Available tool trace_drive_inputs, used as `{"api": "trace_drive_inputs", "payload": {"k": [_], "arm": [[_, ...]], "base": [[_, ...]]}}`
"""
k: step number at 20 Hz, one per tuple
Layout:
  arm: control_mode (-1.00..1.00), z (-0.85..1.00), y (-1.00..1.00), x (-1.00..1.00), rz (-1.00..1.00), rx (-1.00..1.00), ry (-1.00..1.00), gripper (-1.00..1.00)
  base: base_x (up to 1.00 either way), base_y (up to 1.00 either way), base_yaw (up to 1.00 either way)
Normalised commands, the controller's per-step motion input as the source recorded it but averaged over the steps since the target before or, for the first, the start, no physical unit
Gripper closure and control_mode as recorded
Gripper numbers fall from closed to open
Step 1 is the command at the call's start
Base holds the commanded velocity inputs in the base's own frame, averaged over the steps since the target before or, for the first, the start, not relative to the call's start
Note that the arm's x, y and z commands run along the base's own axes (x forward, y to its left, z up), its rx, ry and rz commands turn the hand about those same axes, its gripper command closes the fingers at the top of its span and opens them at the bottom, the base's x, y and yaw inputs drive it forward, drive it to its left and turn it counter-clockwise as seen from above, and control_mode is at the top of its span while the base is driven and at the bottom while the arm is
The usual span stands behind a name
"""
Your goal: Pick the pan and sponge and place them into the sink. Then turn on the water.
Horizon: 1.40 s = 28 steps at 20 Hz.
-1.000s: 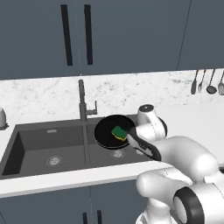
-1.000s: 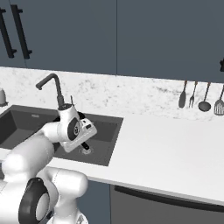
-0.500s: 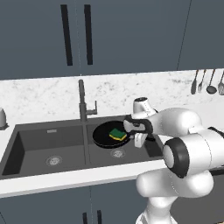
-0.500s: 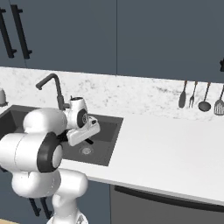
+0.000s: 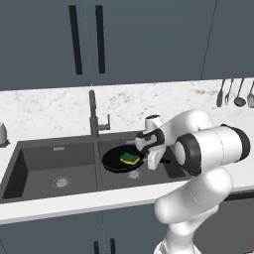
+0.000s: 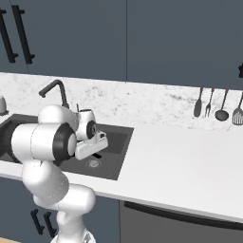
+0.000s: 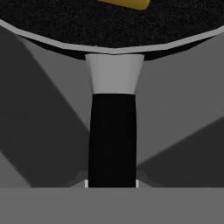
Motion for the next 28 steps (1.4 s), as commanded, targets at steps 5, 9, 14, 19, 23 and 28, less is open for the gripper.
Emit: {"api": "trace_drive_inputs", "payload": {"k": [5, 9, 14, 19, 23, 28], "arm": [[-1.00, -0.28, 0.00, 0.35, 0.00, 0.00, 0.02, 1.00], [-1.00, -0.31, 0.00, 0.37, 0.00, 0.00, 0.02, 1.00], [-1.00, -0.41, 0.00, 0.46, 0.00, 0.00, 0.05, 1.00], [-1.00, -0.47, 0.00, 0.30, 0.00, -0.03, 0.06, 1.00], [-1.00, -0.43, 0.03, 0.23, 0.00, -0.03, 0.04, 1.00], [-1.00, -0.48, 0.12, 0.09, 0.00, -0.02, 0.01, 1.00]], "base": [[0.00, 0.00, 0.00], [0.00, 0.00, 0.00], [0.00, 0.00, 0.00], [0.00, 0.00, 0.00], [0.00, 0.00, 0.00], [0.00, 0.00, 0.00]]}}
